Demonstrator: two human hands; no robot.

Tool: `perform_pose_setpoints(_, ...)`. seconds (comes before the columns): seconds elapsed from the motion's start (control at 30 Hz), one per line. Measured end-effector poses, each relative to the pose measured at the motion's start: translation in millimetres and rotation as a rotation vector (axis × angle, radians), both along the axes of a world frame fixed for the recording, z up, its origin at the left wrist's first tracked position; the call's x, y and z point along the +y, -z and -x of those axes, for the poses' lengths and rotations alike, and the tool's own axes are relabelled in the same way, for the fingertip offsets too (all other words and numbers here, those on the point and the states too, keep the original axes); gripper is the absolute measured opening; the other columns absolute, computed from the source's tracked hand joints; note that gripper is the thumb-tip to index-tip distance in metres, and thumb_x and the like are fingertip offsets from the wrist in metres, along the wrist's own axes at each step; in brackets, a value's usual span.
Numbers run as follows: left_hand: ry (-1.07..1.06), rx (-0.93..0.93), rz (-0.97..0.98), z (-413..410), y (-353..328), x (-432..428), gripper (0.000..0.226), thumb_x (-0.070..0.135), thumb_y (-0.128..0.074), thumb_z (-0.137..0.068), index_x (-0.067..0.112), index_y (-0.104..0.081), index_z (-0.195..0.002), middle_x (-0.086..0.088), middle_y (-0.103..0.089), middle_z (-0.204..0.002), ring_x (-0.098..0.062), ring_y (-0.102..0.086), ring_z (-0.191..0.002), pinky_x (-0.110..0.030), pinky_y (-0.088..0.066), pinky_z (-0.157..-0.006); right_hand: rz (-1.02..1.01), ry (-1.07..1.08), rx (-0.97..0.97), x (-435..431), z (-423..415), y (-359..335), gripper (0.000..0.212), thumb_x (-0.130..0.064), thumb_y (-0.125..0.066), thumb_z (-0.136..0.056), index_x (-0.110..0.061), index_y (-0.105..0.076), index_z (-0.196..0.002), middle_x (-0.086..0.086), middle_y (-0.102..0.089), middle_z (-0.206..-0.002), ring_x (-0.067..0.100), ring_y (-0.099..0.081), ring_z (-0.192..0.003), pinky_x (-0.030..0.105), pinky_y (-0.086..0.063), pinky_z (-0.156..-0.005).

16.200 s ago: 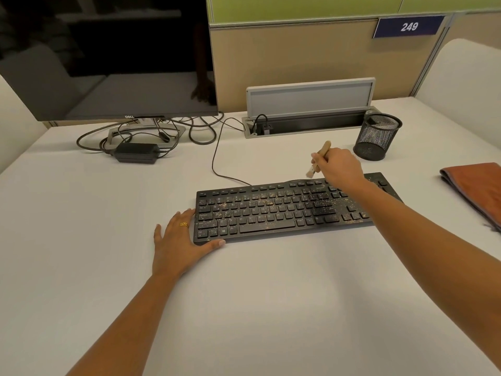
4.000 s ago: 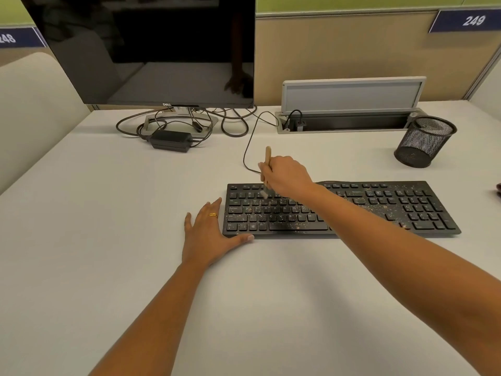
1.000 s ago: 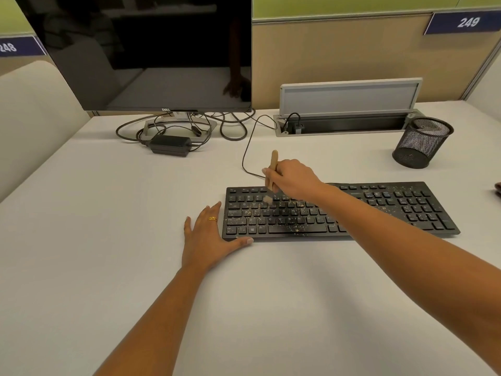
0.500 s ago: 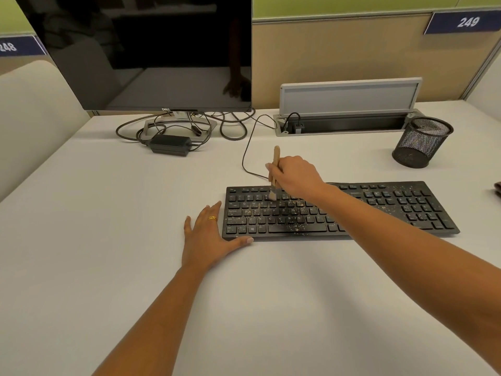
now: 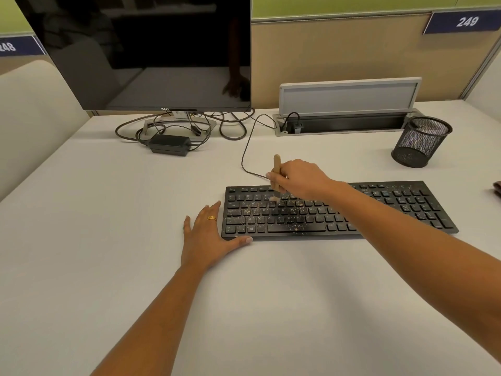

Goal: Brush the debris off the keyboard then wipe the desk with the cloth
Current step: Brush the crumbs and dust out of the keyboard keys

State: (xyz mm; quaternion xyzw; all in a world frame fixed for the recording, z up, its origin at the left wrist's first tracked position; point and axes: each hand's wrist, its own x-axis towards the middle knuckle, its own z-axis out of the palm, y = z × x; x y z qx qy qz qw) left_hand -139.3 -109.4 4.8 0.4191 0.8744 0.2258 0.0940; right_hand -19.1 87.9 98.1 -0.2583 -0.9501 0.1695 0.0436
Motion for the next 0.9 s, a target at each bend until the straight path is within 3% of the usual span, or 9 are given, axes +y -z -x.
perform_pose_setpoints(0.1,0.001,-0.006,0.001,0,0,0,0.125,0.088,-0.052,-0.052,0.022,-0.016,-0.152,0.005,-0.021,-0.158,-0.007,-0.009,-0.146,-0.040,0.006,-0.118,-0.108,0.042,0.014,4,0,-2,0.045,-0.040,-0.032,-0.100,-0.010,-0.064,-0.089,0.003,-0.060,-0.078,0.019,-0.054,-0.071,0.029,-0.039,-0.066)
perform_pose_setpoints(0.27,0.001,-0.001,-0.014,2,2,1,0.125,0.089,-0.052,-0.052,0.022,-0.017,-0.151,0.005,-0.022,-0.157,-0.006,-0.010,-0.146,-0.042,0.006,-0.119,0.090,0.114,0.170,3,-1,6,0.046,-0.041,-0.034,-0.099,-0.012,-0.068,-0.086,-0.008,-0.057,-0.067,0.007,-0.048,-0.059,0.027,-0.035,-0.058)
perform_pose_setpoints(0.37,-0.001,-0.002,-0.015,1,3,1,0.122,0.086,-0.055,-0.055,0.022,-0.018,-0.151,0.005,-0.022,-0.157,-0.006,-0.010,-0.146,-0.041,0.006,-0.118,0.011,0.090,0.103,3,-3,7,0.046,-0.041,-0.033,-0.100,-0.013,-0.066,-0.083,-0.001,-0.066,-0.078,0.015,-0.057,-0.070,0.030,-0.043,-0.069)
perform_pose_setpoints(0.47,0.001,-0.007,-0.019,1,2,0,0.123,0.087,-0.055,-0.053,0.022,-0.017,-0.151,0.005,-0.022,-0.157,-0.006,-0.010,-0.145,-0.041,0.005,-0.118,-0.095,0.093,0.088,5,-1,6,0.048,-0.039,-0.032,-0.100,-0.008,-0.067,-0.089,0.008,-0.068,-0.083,0.024,-0.062,-0.077,0.032,-0.044,-0.069)
perform_pose_setpoints(0.6,-0.003,-0.007,-0.016,1,1,1,0.123,0.085,-0.051,-0.052,0.022,-0.017,-0.151,0.005,-0.022,-0.157,-0.006,-0.010,-0.145,-0.041,0.006,-0.118,0.030,0.175,0.222,4,0,7,0.045,-0.039,-0.033,-0.100,-0.012,-0.068,-0.091,0.001,-0.068,-0.085,0.017,-0.057,-0.075,0.028,-0.041,-0.067)
perform_pose_setpoints(0.9,0.001,-0.015,-0.017,0,-1,0,0.122,0.084,-0.050,-0.052,0.021,-0.017,-0.151,0.005,-0.022,-0.157,-0.006,-0.010,-0.146,-0.041,0.006,-0.118,0.018,0.181,0.132,-1,4,2,0.047,-0.035,-0.033,-0.100,-0.004,-0.066,-0.091,0.006,-0.065,-0.080,0.026,-0.062,-0.077,0.038,-0.050,-0.075)
